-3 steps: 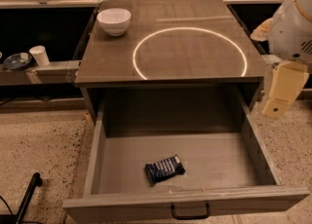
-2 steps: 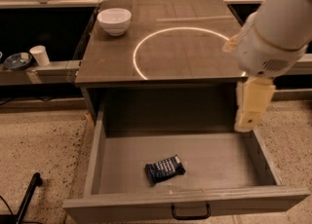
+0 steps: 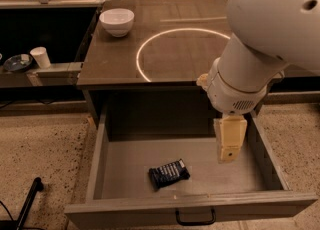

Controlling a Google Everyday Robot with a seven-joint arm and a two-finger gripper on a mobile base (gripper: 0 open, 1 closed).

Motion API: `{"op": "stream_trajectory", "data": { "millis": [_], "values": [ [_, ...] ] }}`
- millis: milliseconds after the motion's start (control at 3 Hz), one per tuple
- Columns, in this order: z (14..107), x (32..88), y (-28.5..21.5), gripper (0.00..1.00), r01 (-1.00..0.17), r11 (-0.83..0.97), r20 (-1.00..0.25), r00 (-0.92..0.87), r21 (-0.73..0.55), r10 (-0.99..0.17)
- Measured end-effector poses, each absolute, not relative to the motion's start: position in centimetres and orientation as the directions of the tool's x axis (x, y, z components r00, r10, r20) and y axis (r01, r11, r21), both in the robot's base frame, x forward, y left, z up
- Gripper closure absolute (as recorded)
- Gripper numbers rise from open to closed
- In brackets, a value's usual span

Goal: Pick rxbar blueberry from top drawer and place on counter

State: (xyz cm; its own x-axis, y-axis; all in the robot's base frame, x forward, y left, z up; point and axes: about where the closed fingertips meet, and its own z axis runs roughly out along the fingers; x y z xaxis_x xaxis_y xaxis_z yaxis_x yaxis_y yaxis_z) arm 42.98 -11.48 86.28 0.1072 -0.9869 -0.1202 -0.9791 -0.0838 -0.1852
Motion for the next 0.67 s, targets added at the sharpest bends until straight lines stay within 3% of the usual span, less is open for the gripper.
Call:
{"op": "stream_trajectory", "data": {
  "millis": [333, 667],
  "values": [
    [84.1, 43.3, -9.4, 0.00, -0.974, -0.179, -0.087, 0.192, -0.138, -0.977],
    [79.2, 43.4, -6.5, 0.08, -0.956, -0.284, -0.099, 0.291, -0.077, -0.952]
  ]
}}
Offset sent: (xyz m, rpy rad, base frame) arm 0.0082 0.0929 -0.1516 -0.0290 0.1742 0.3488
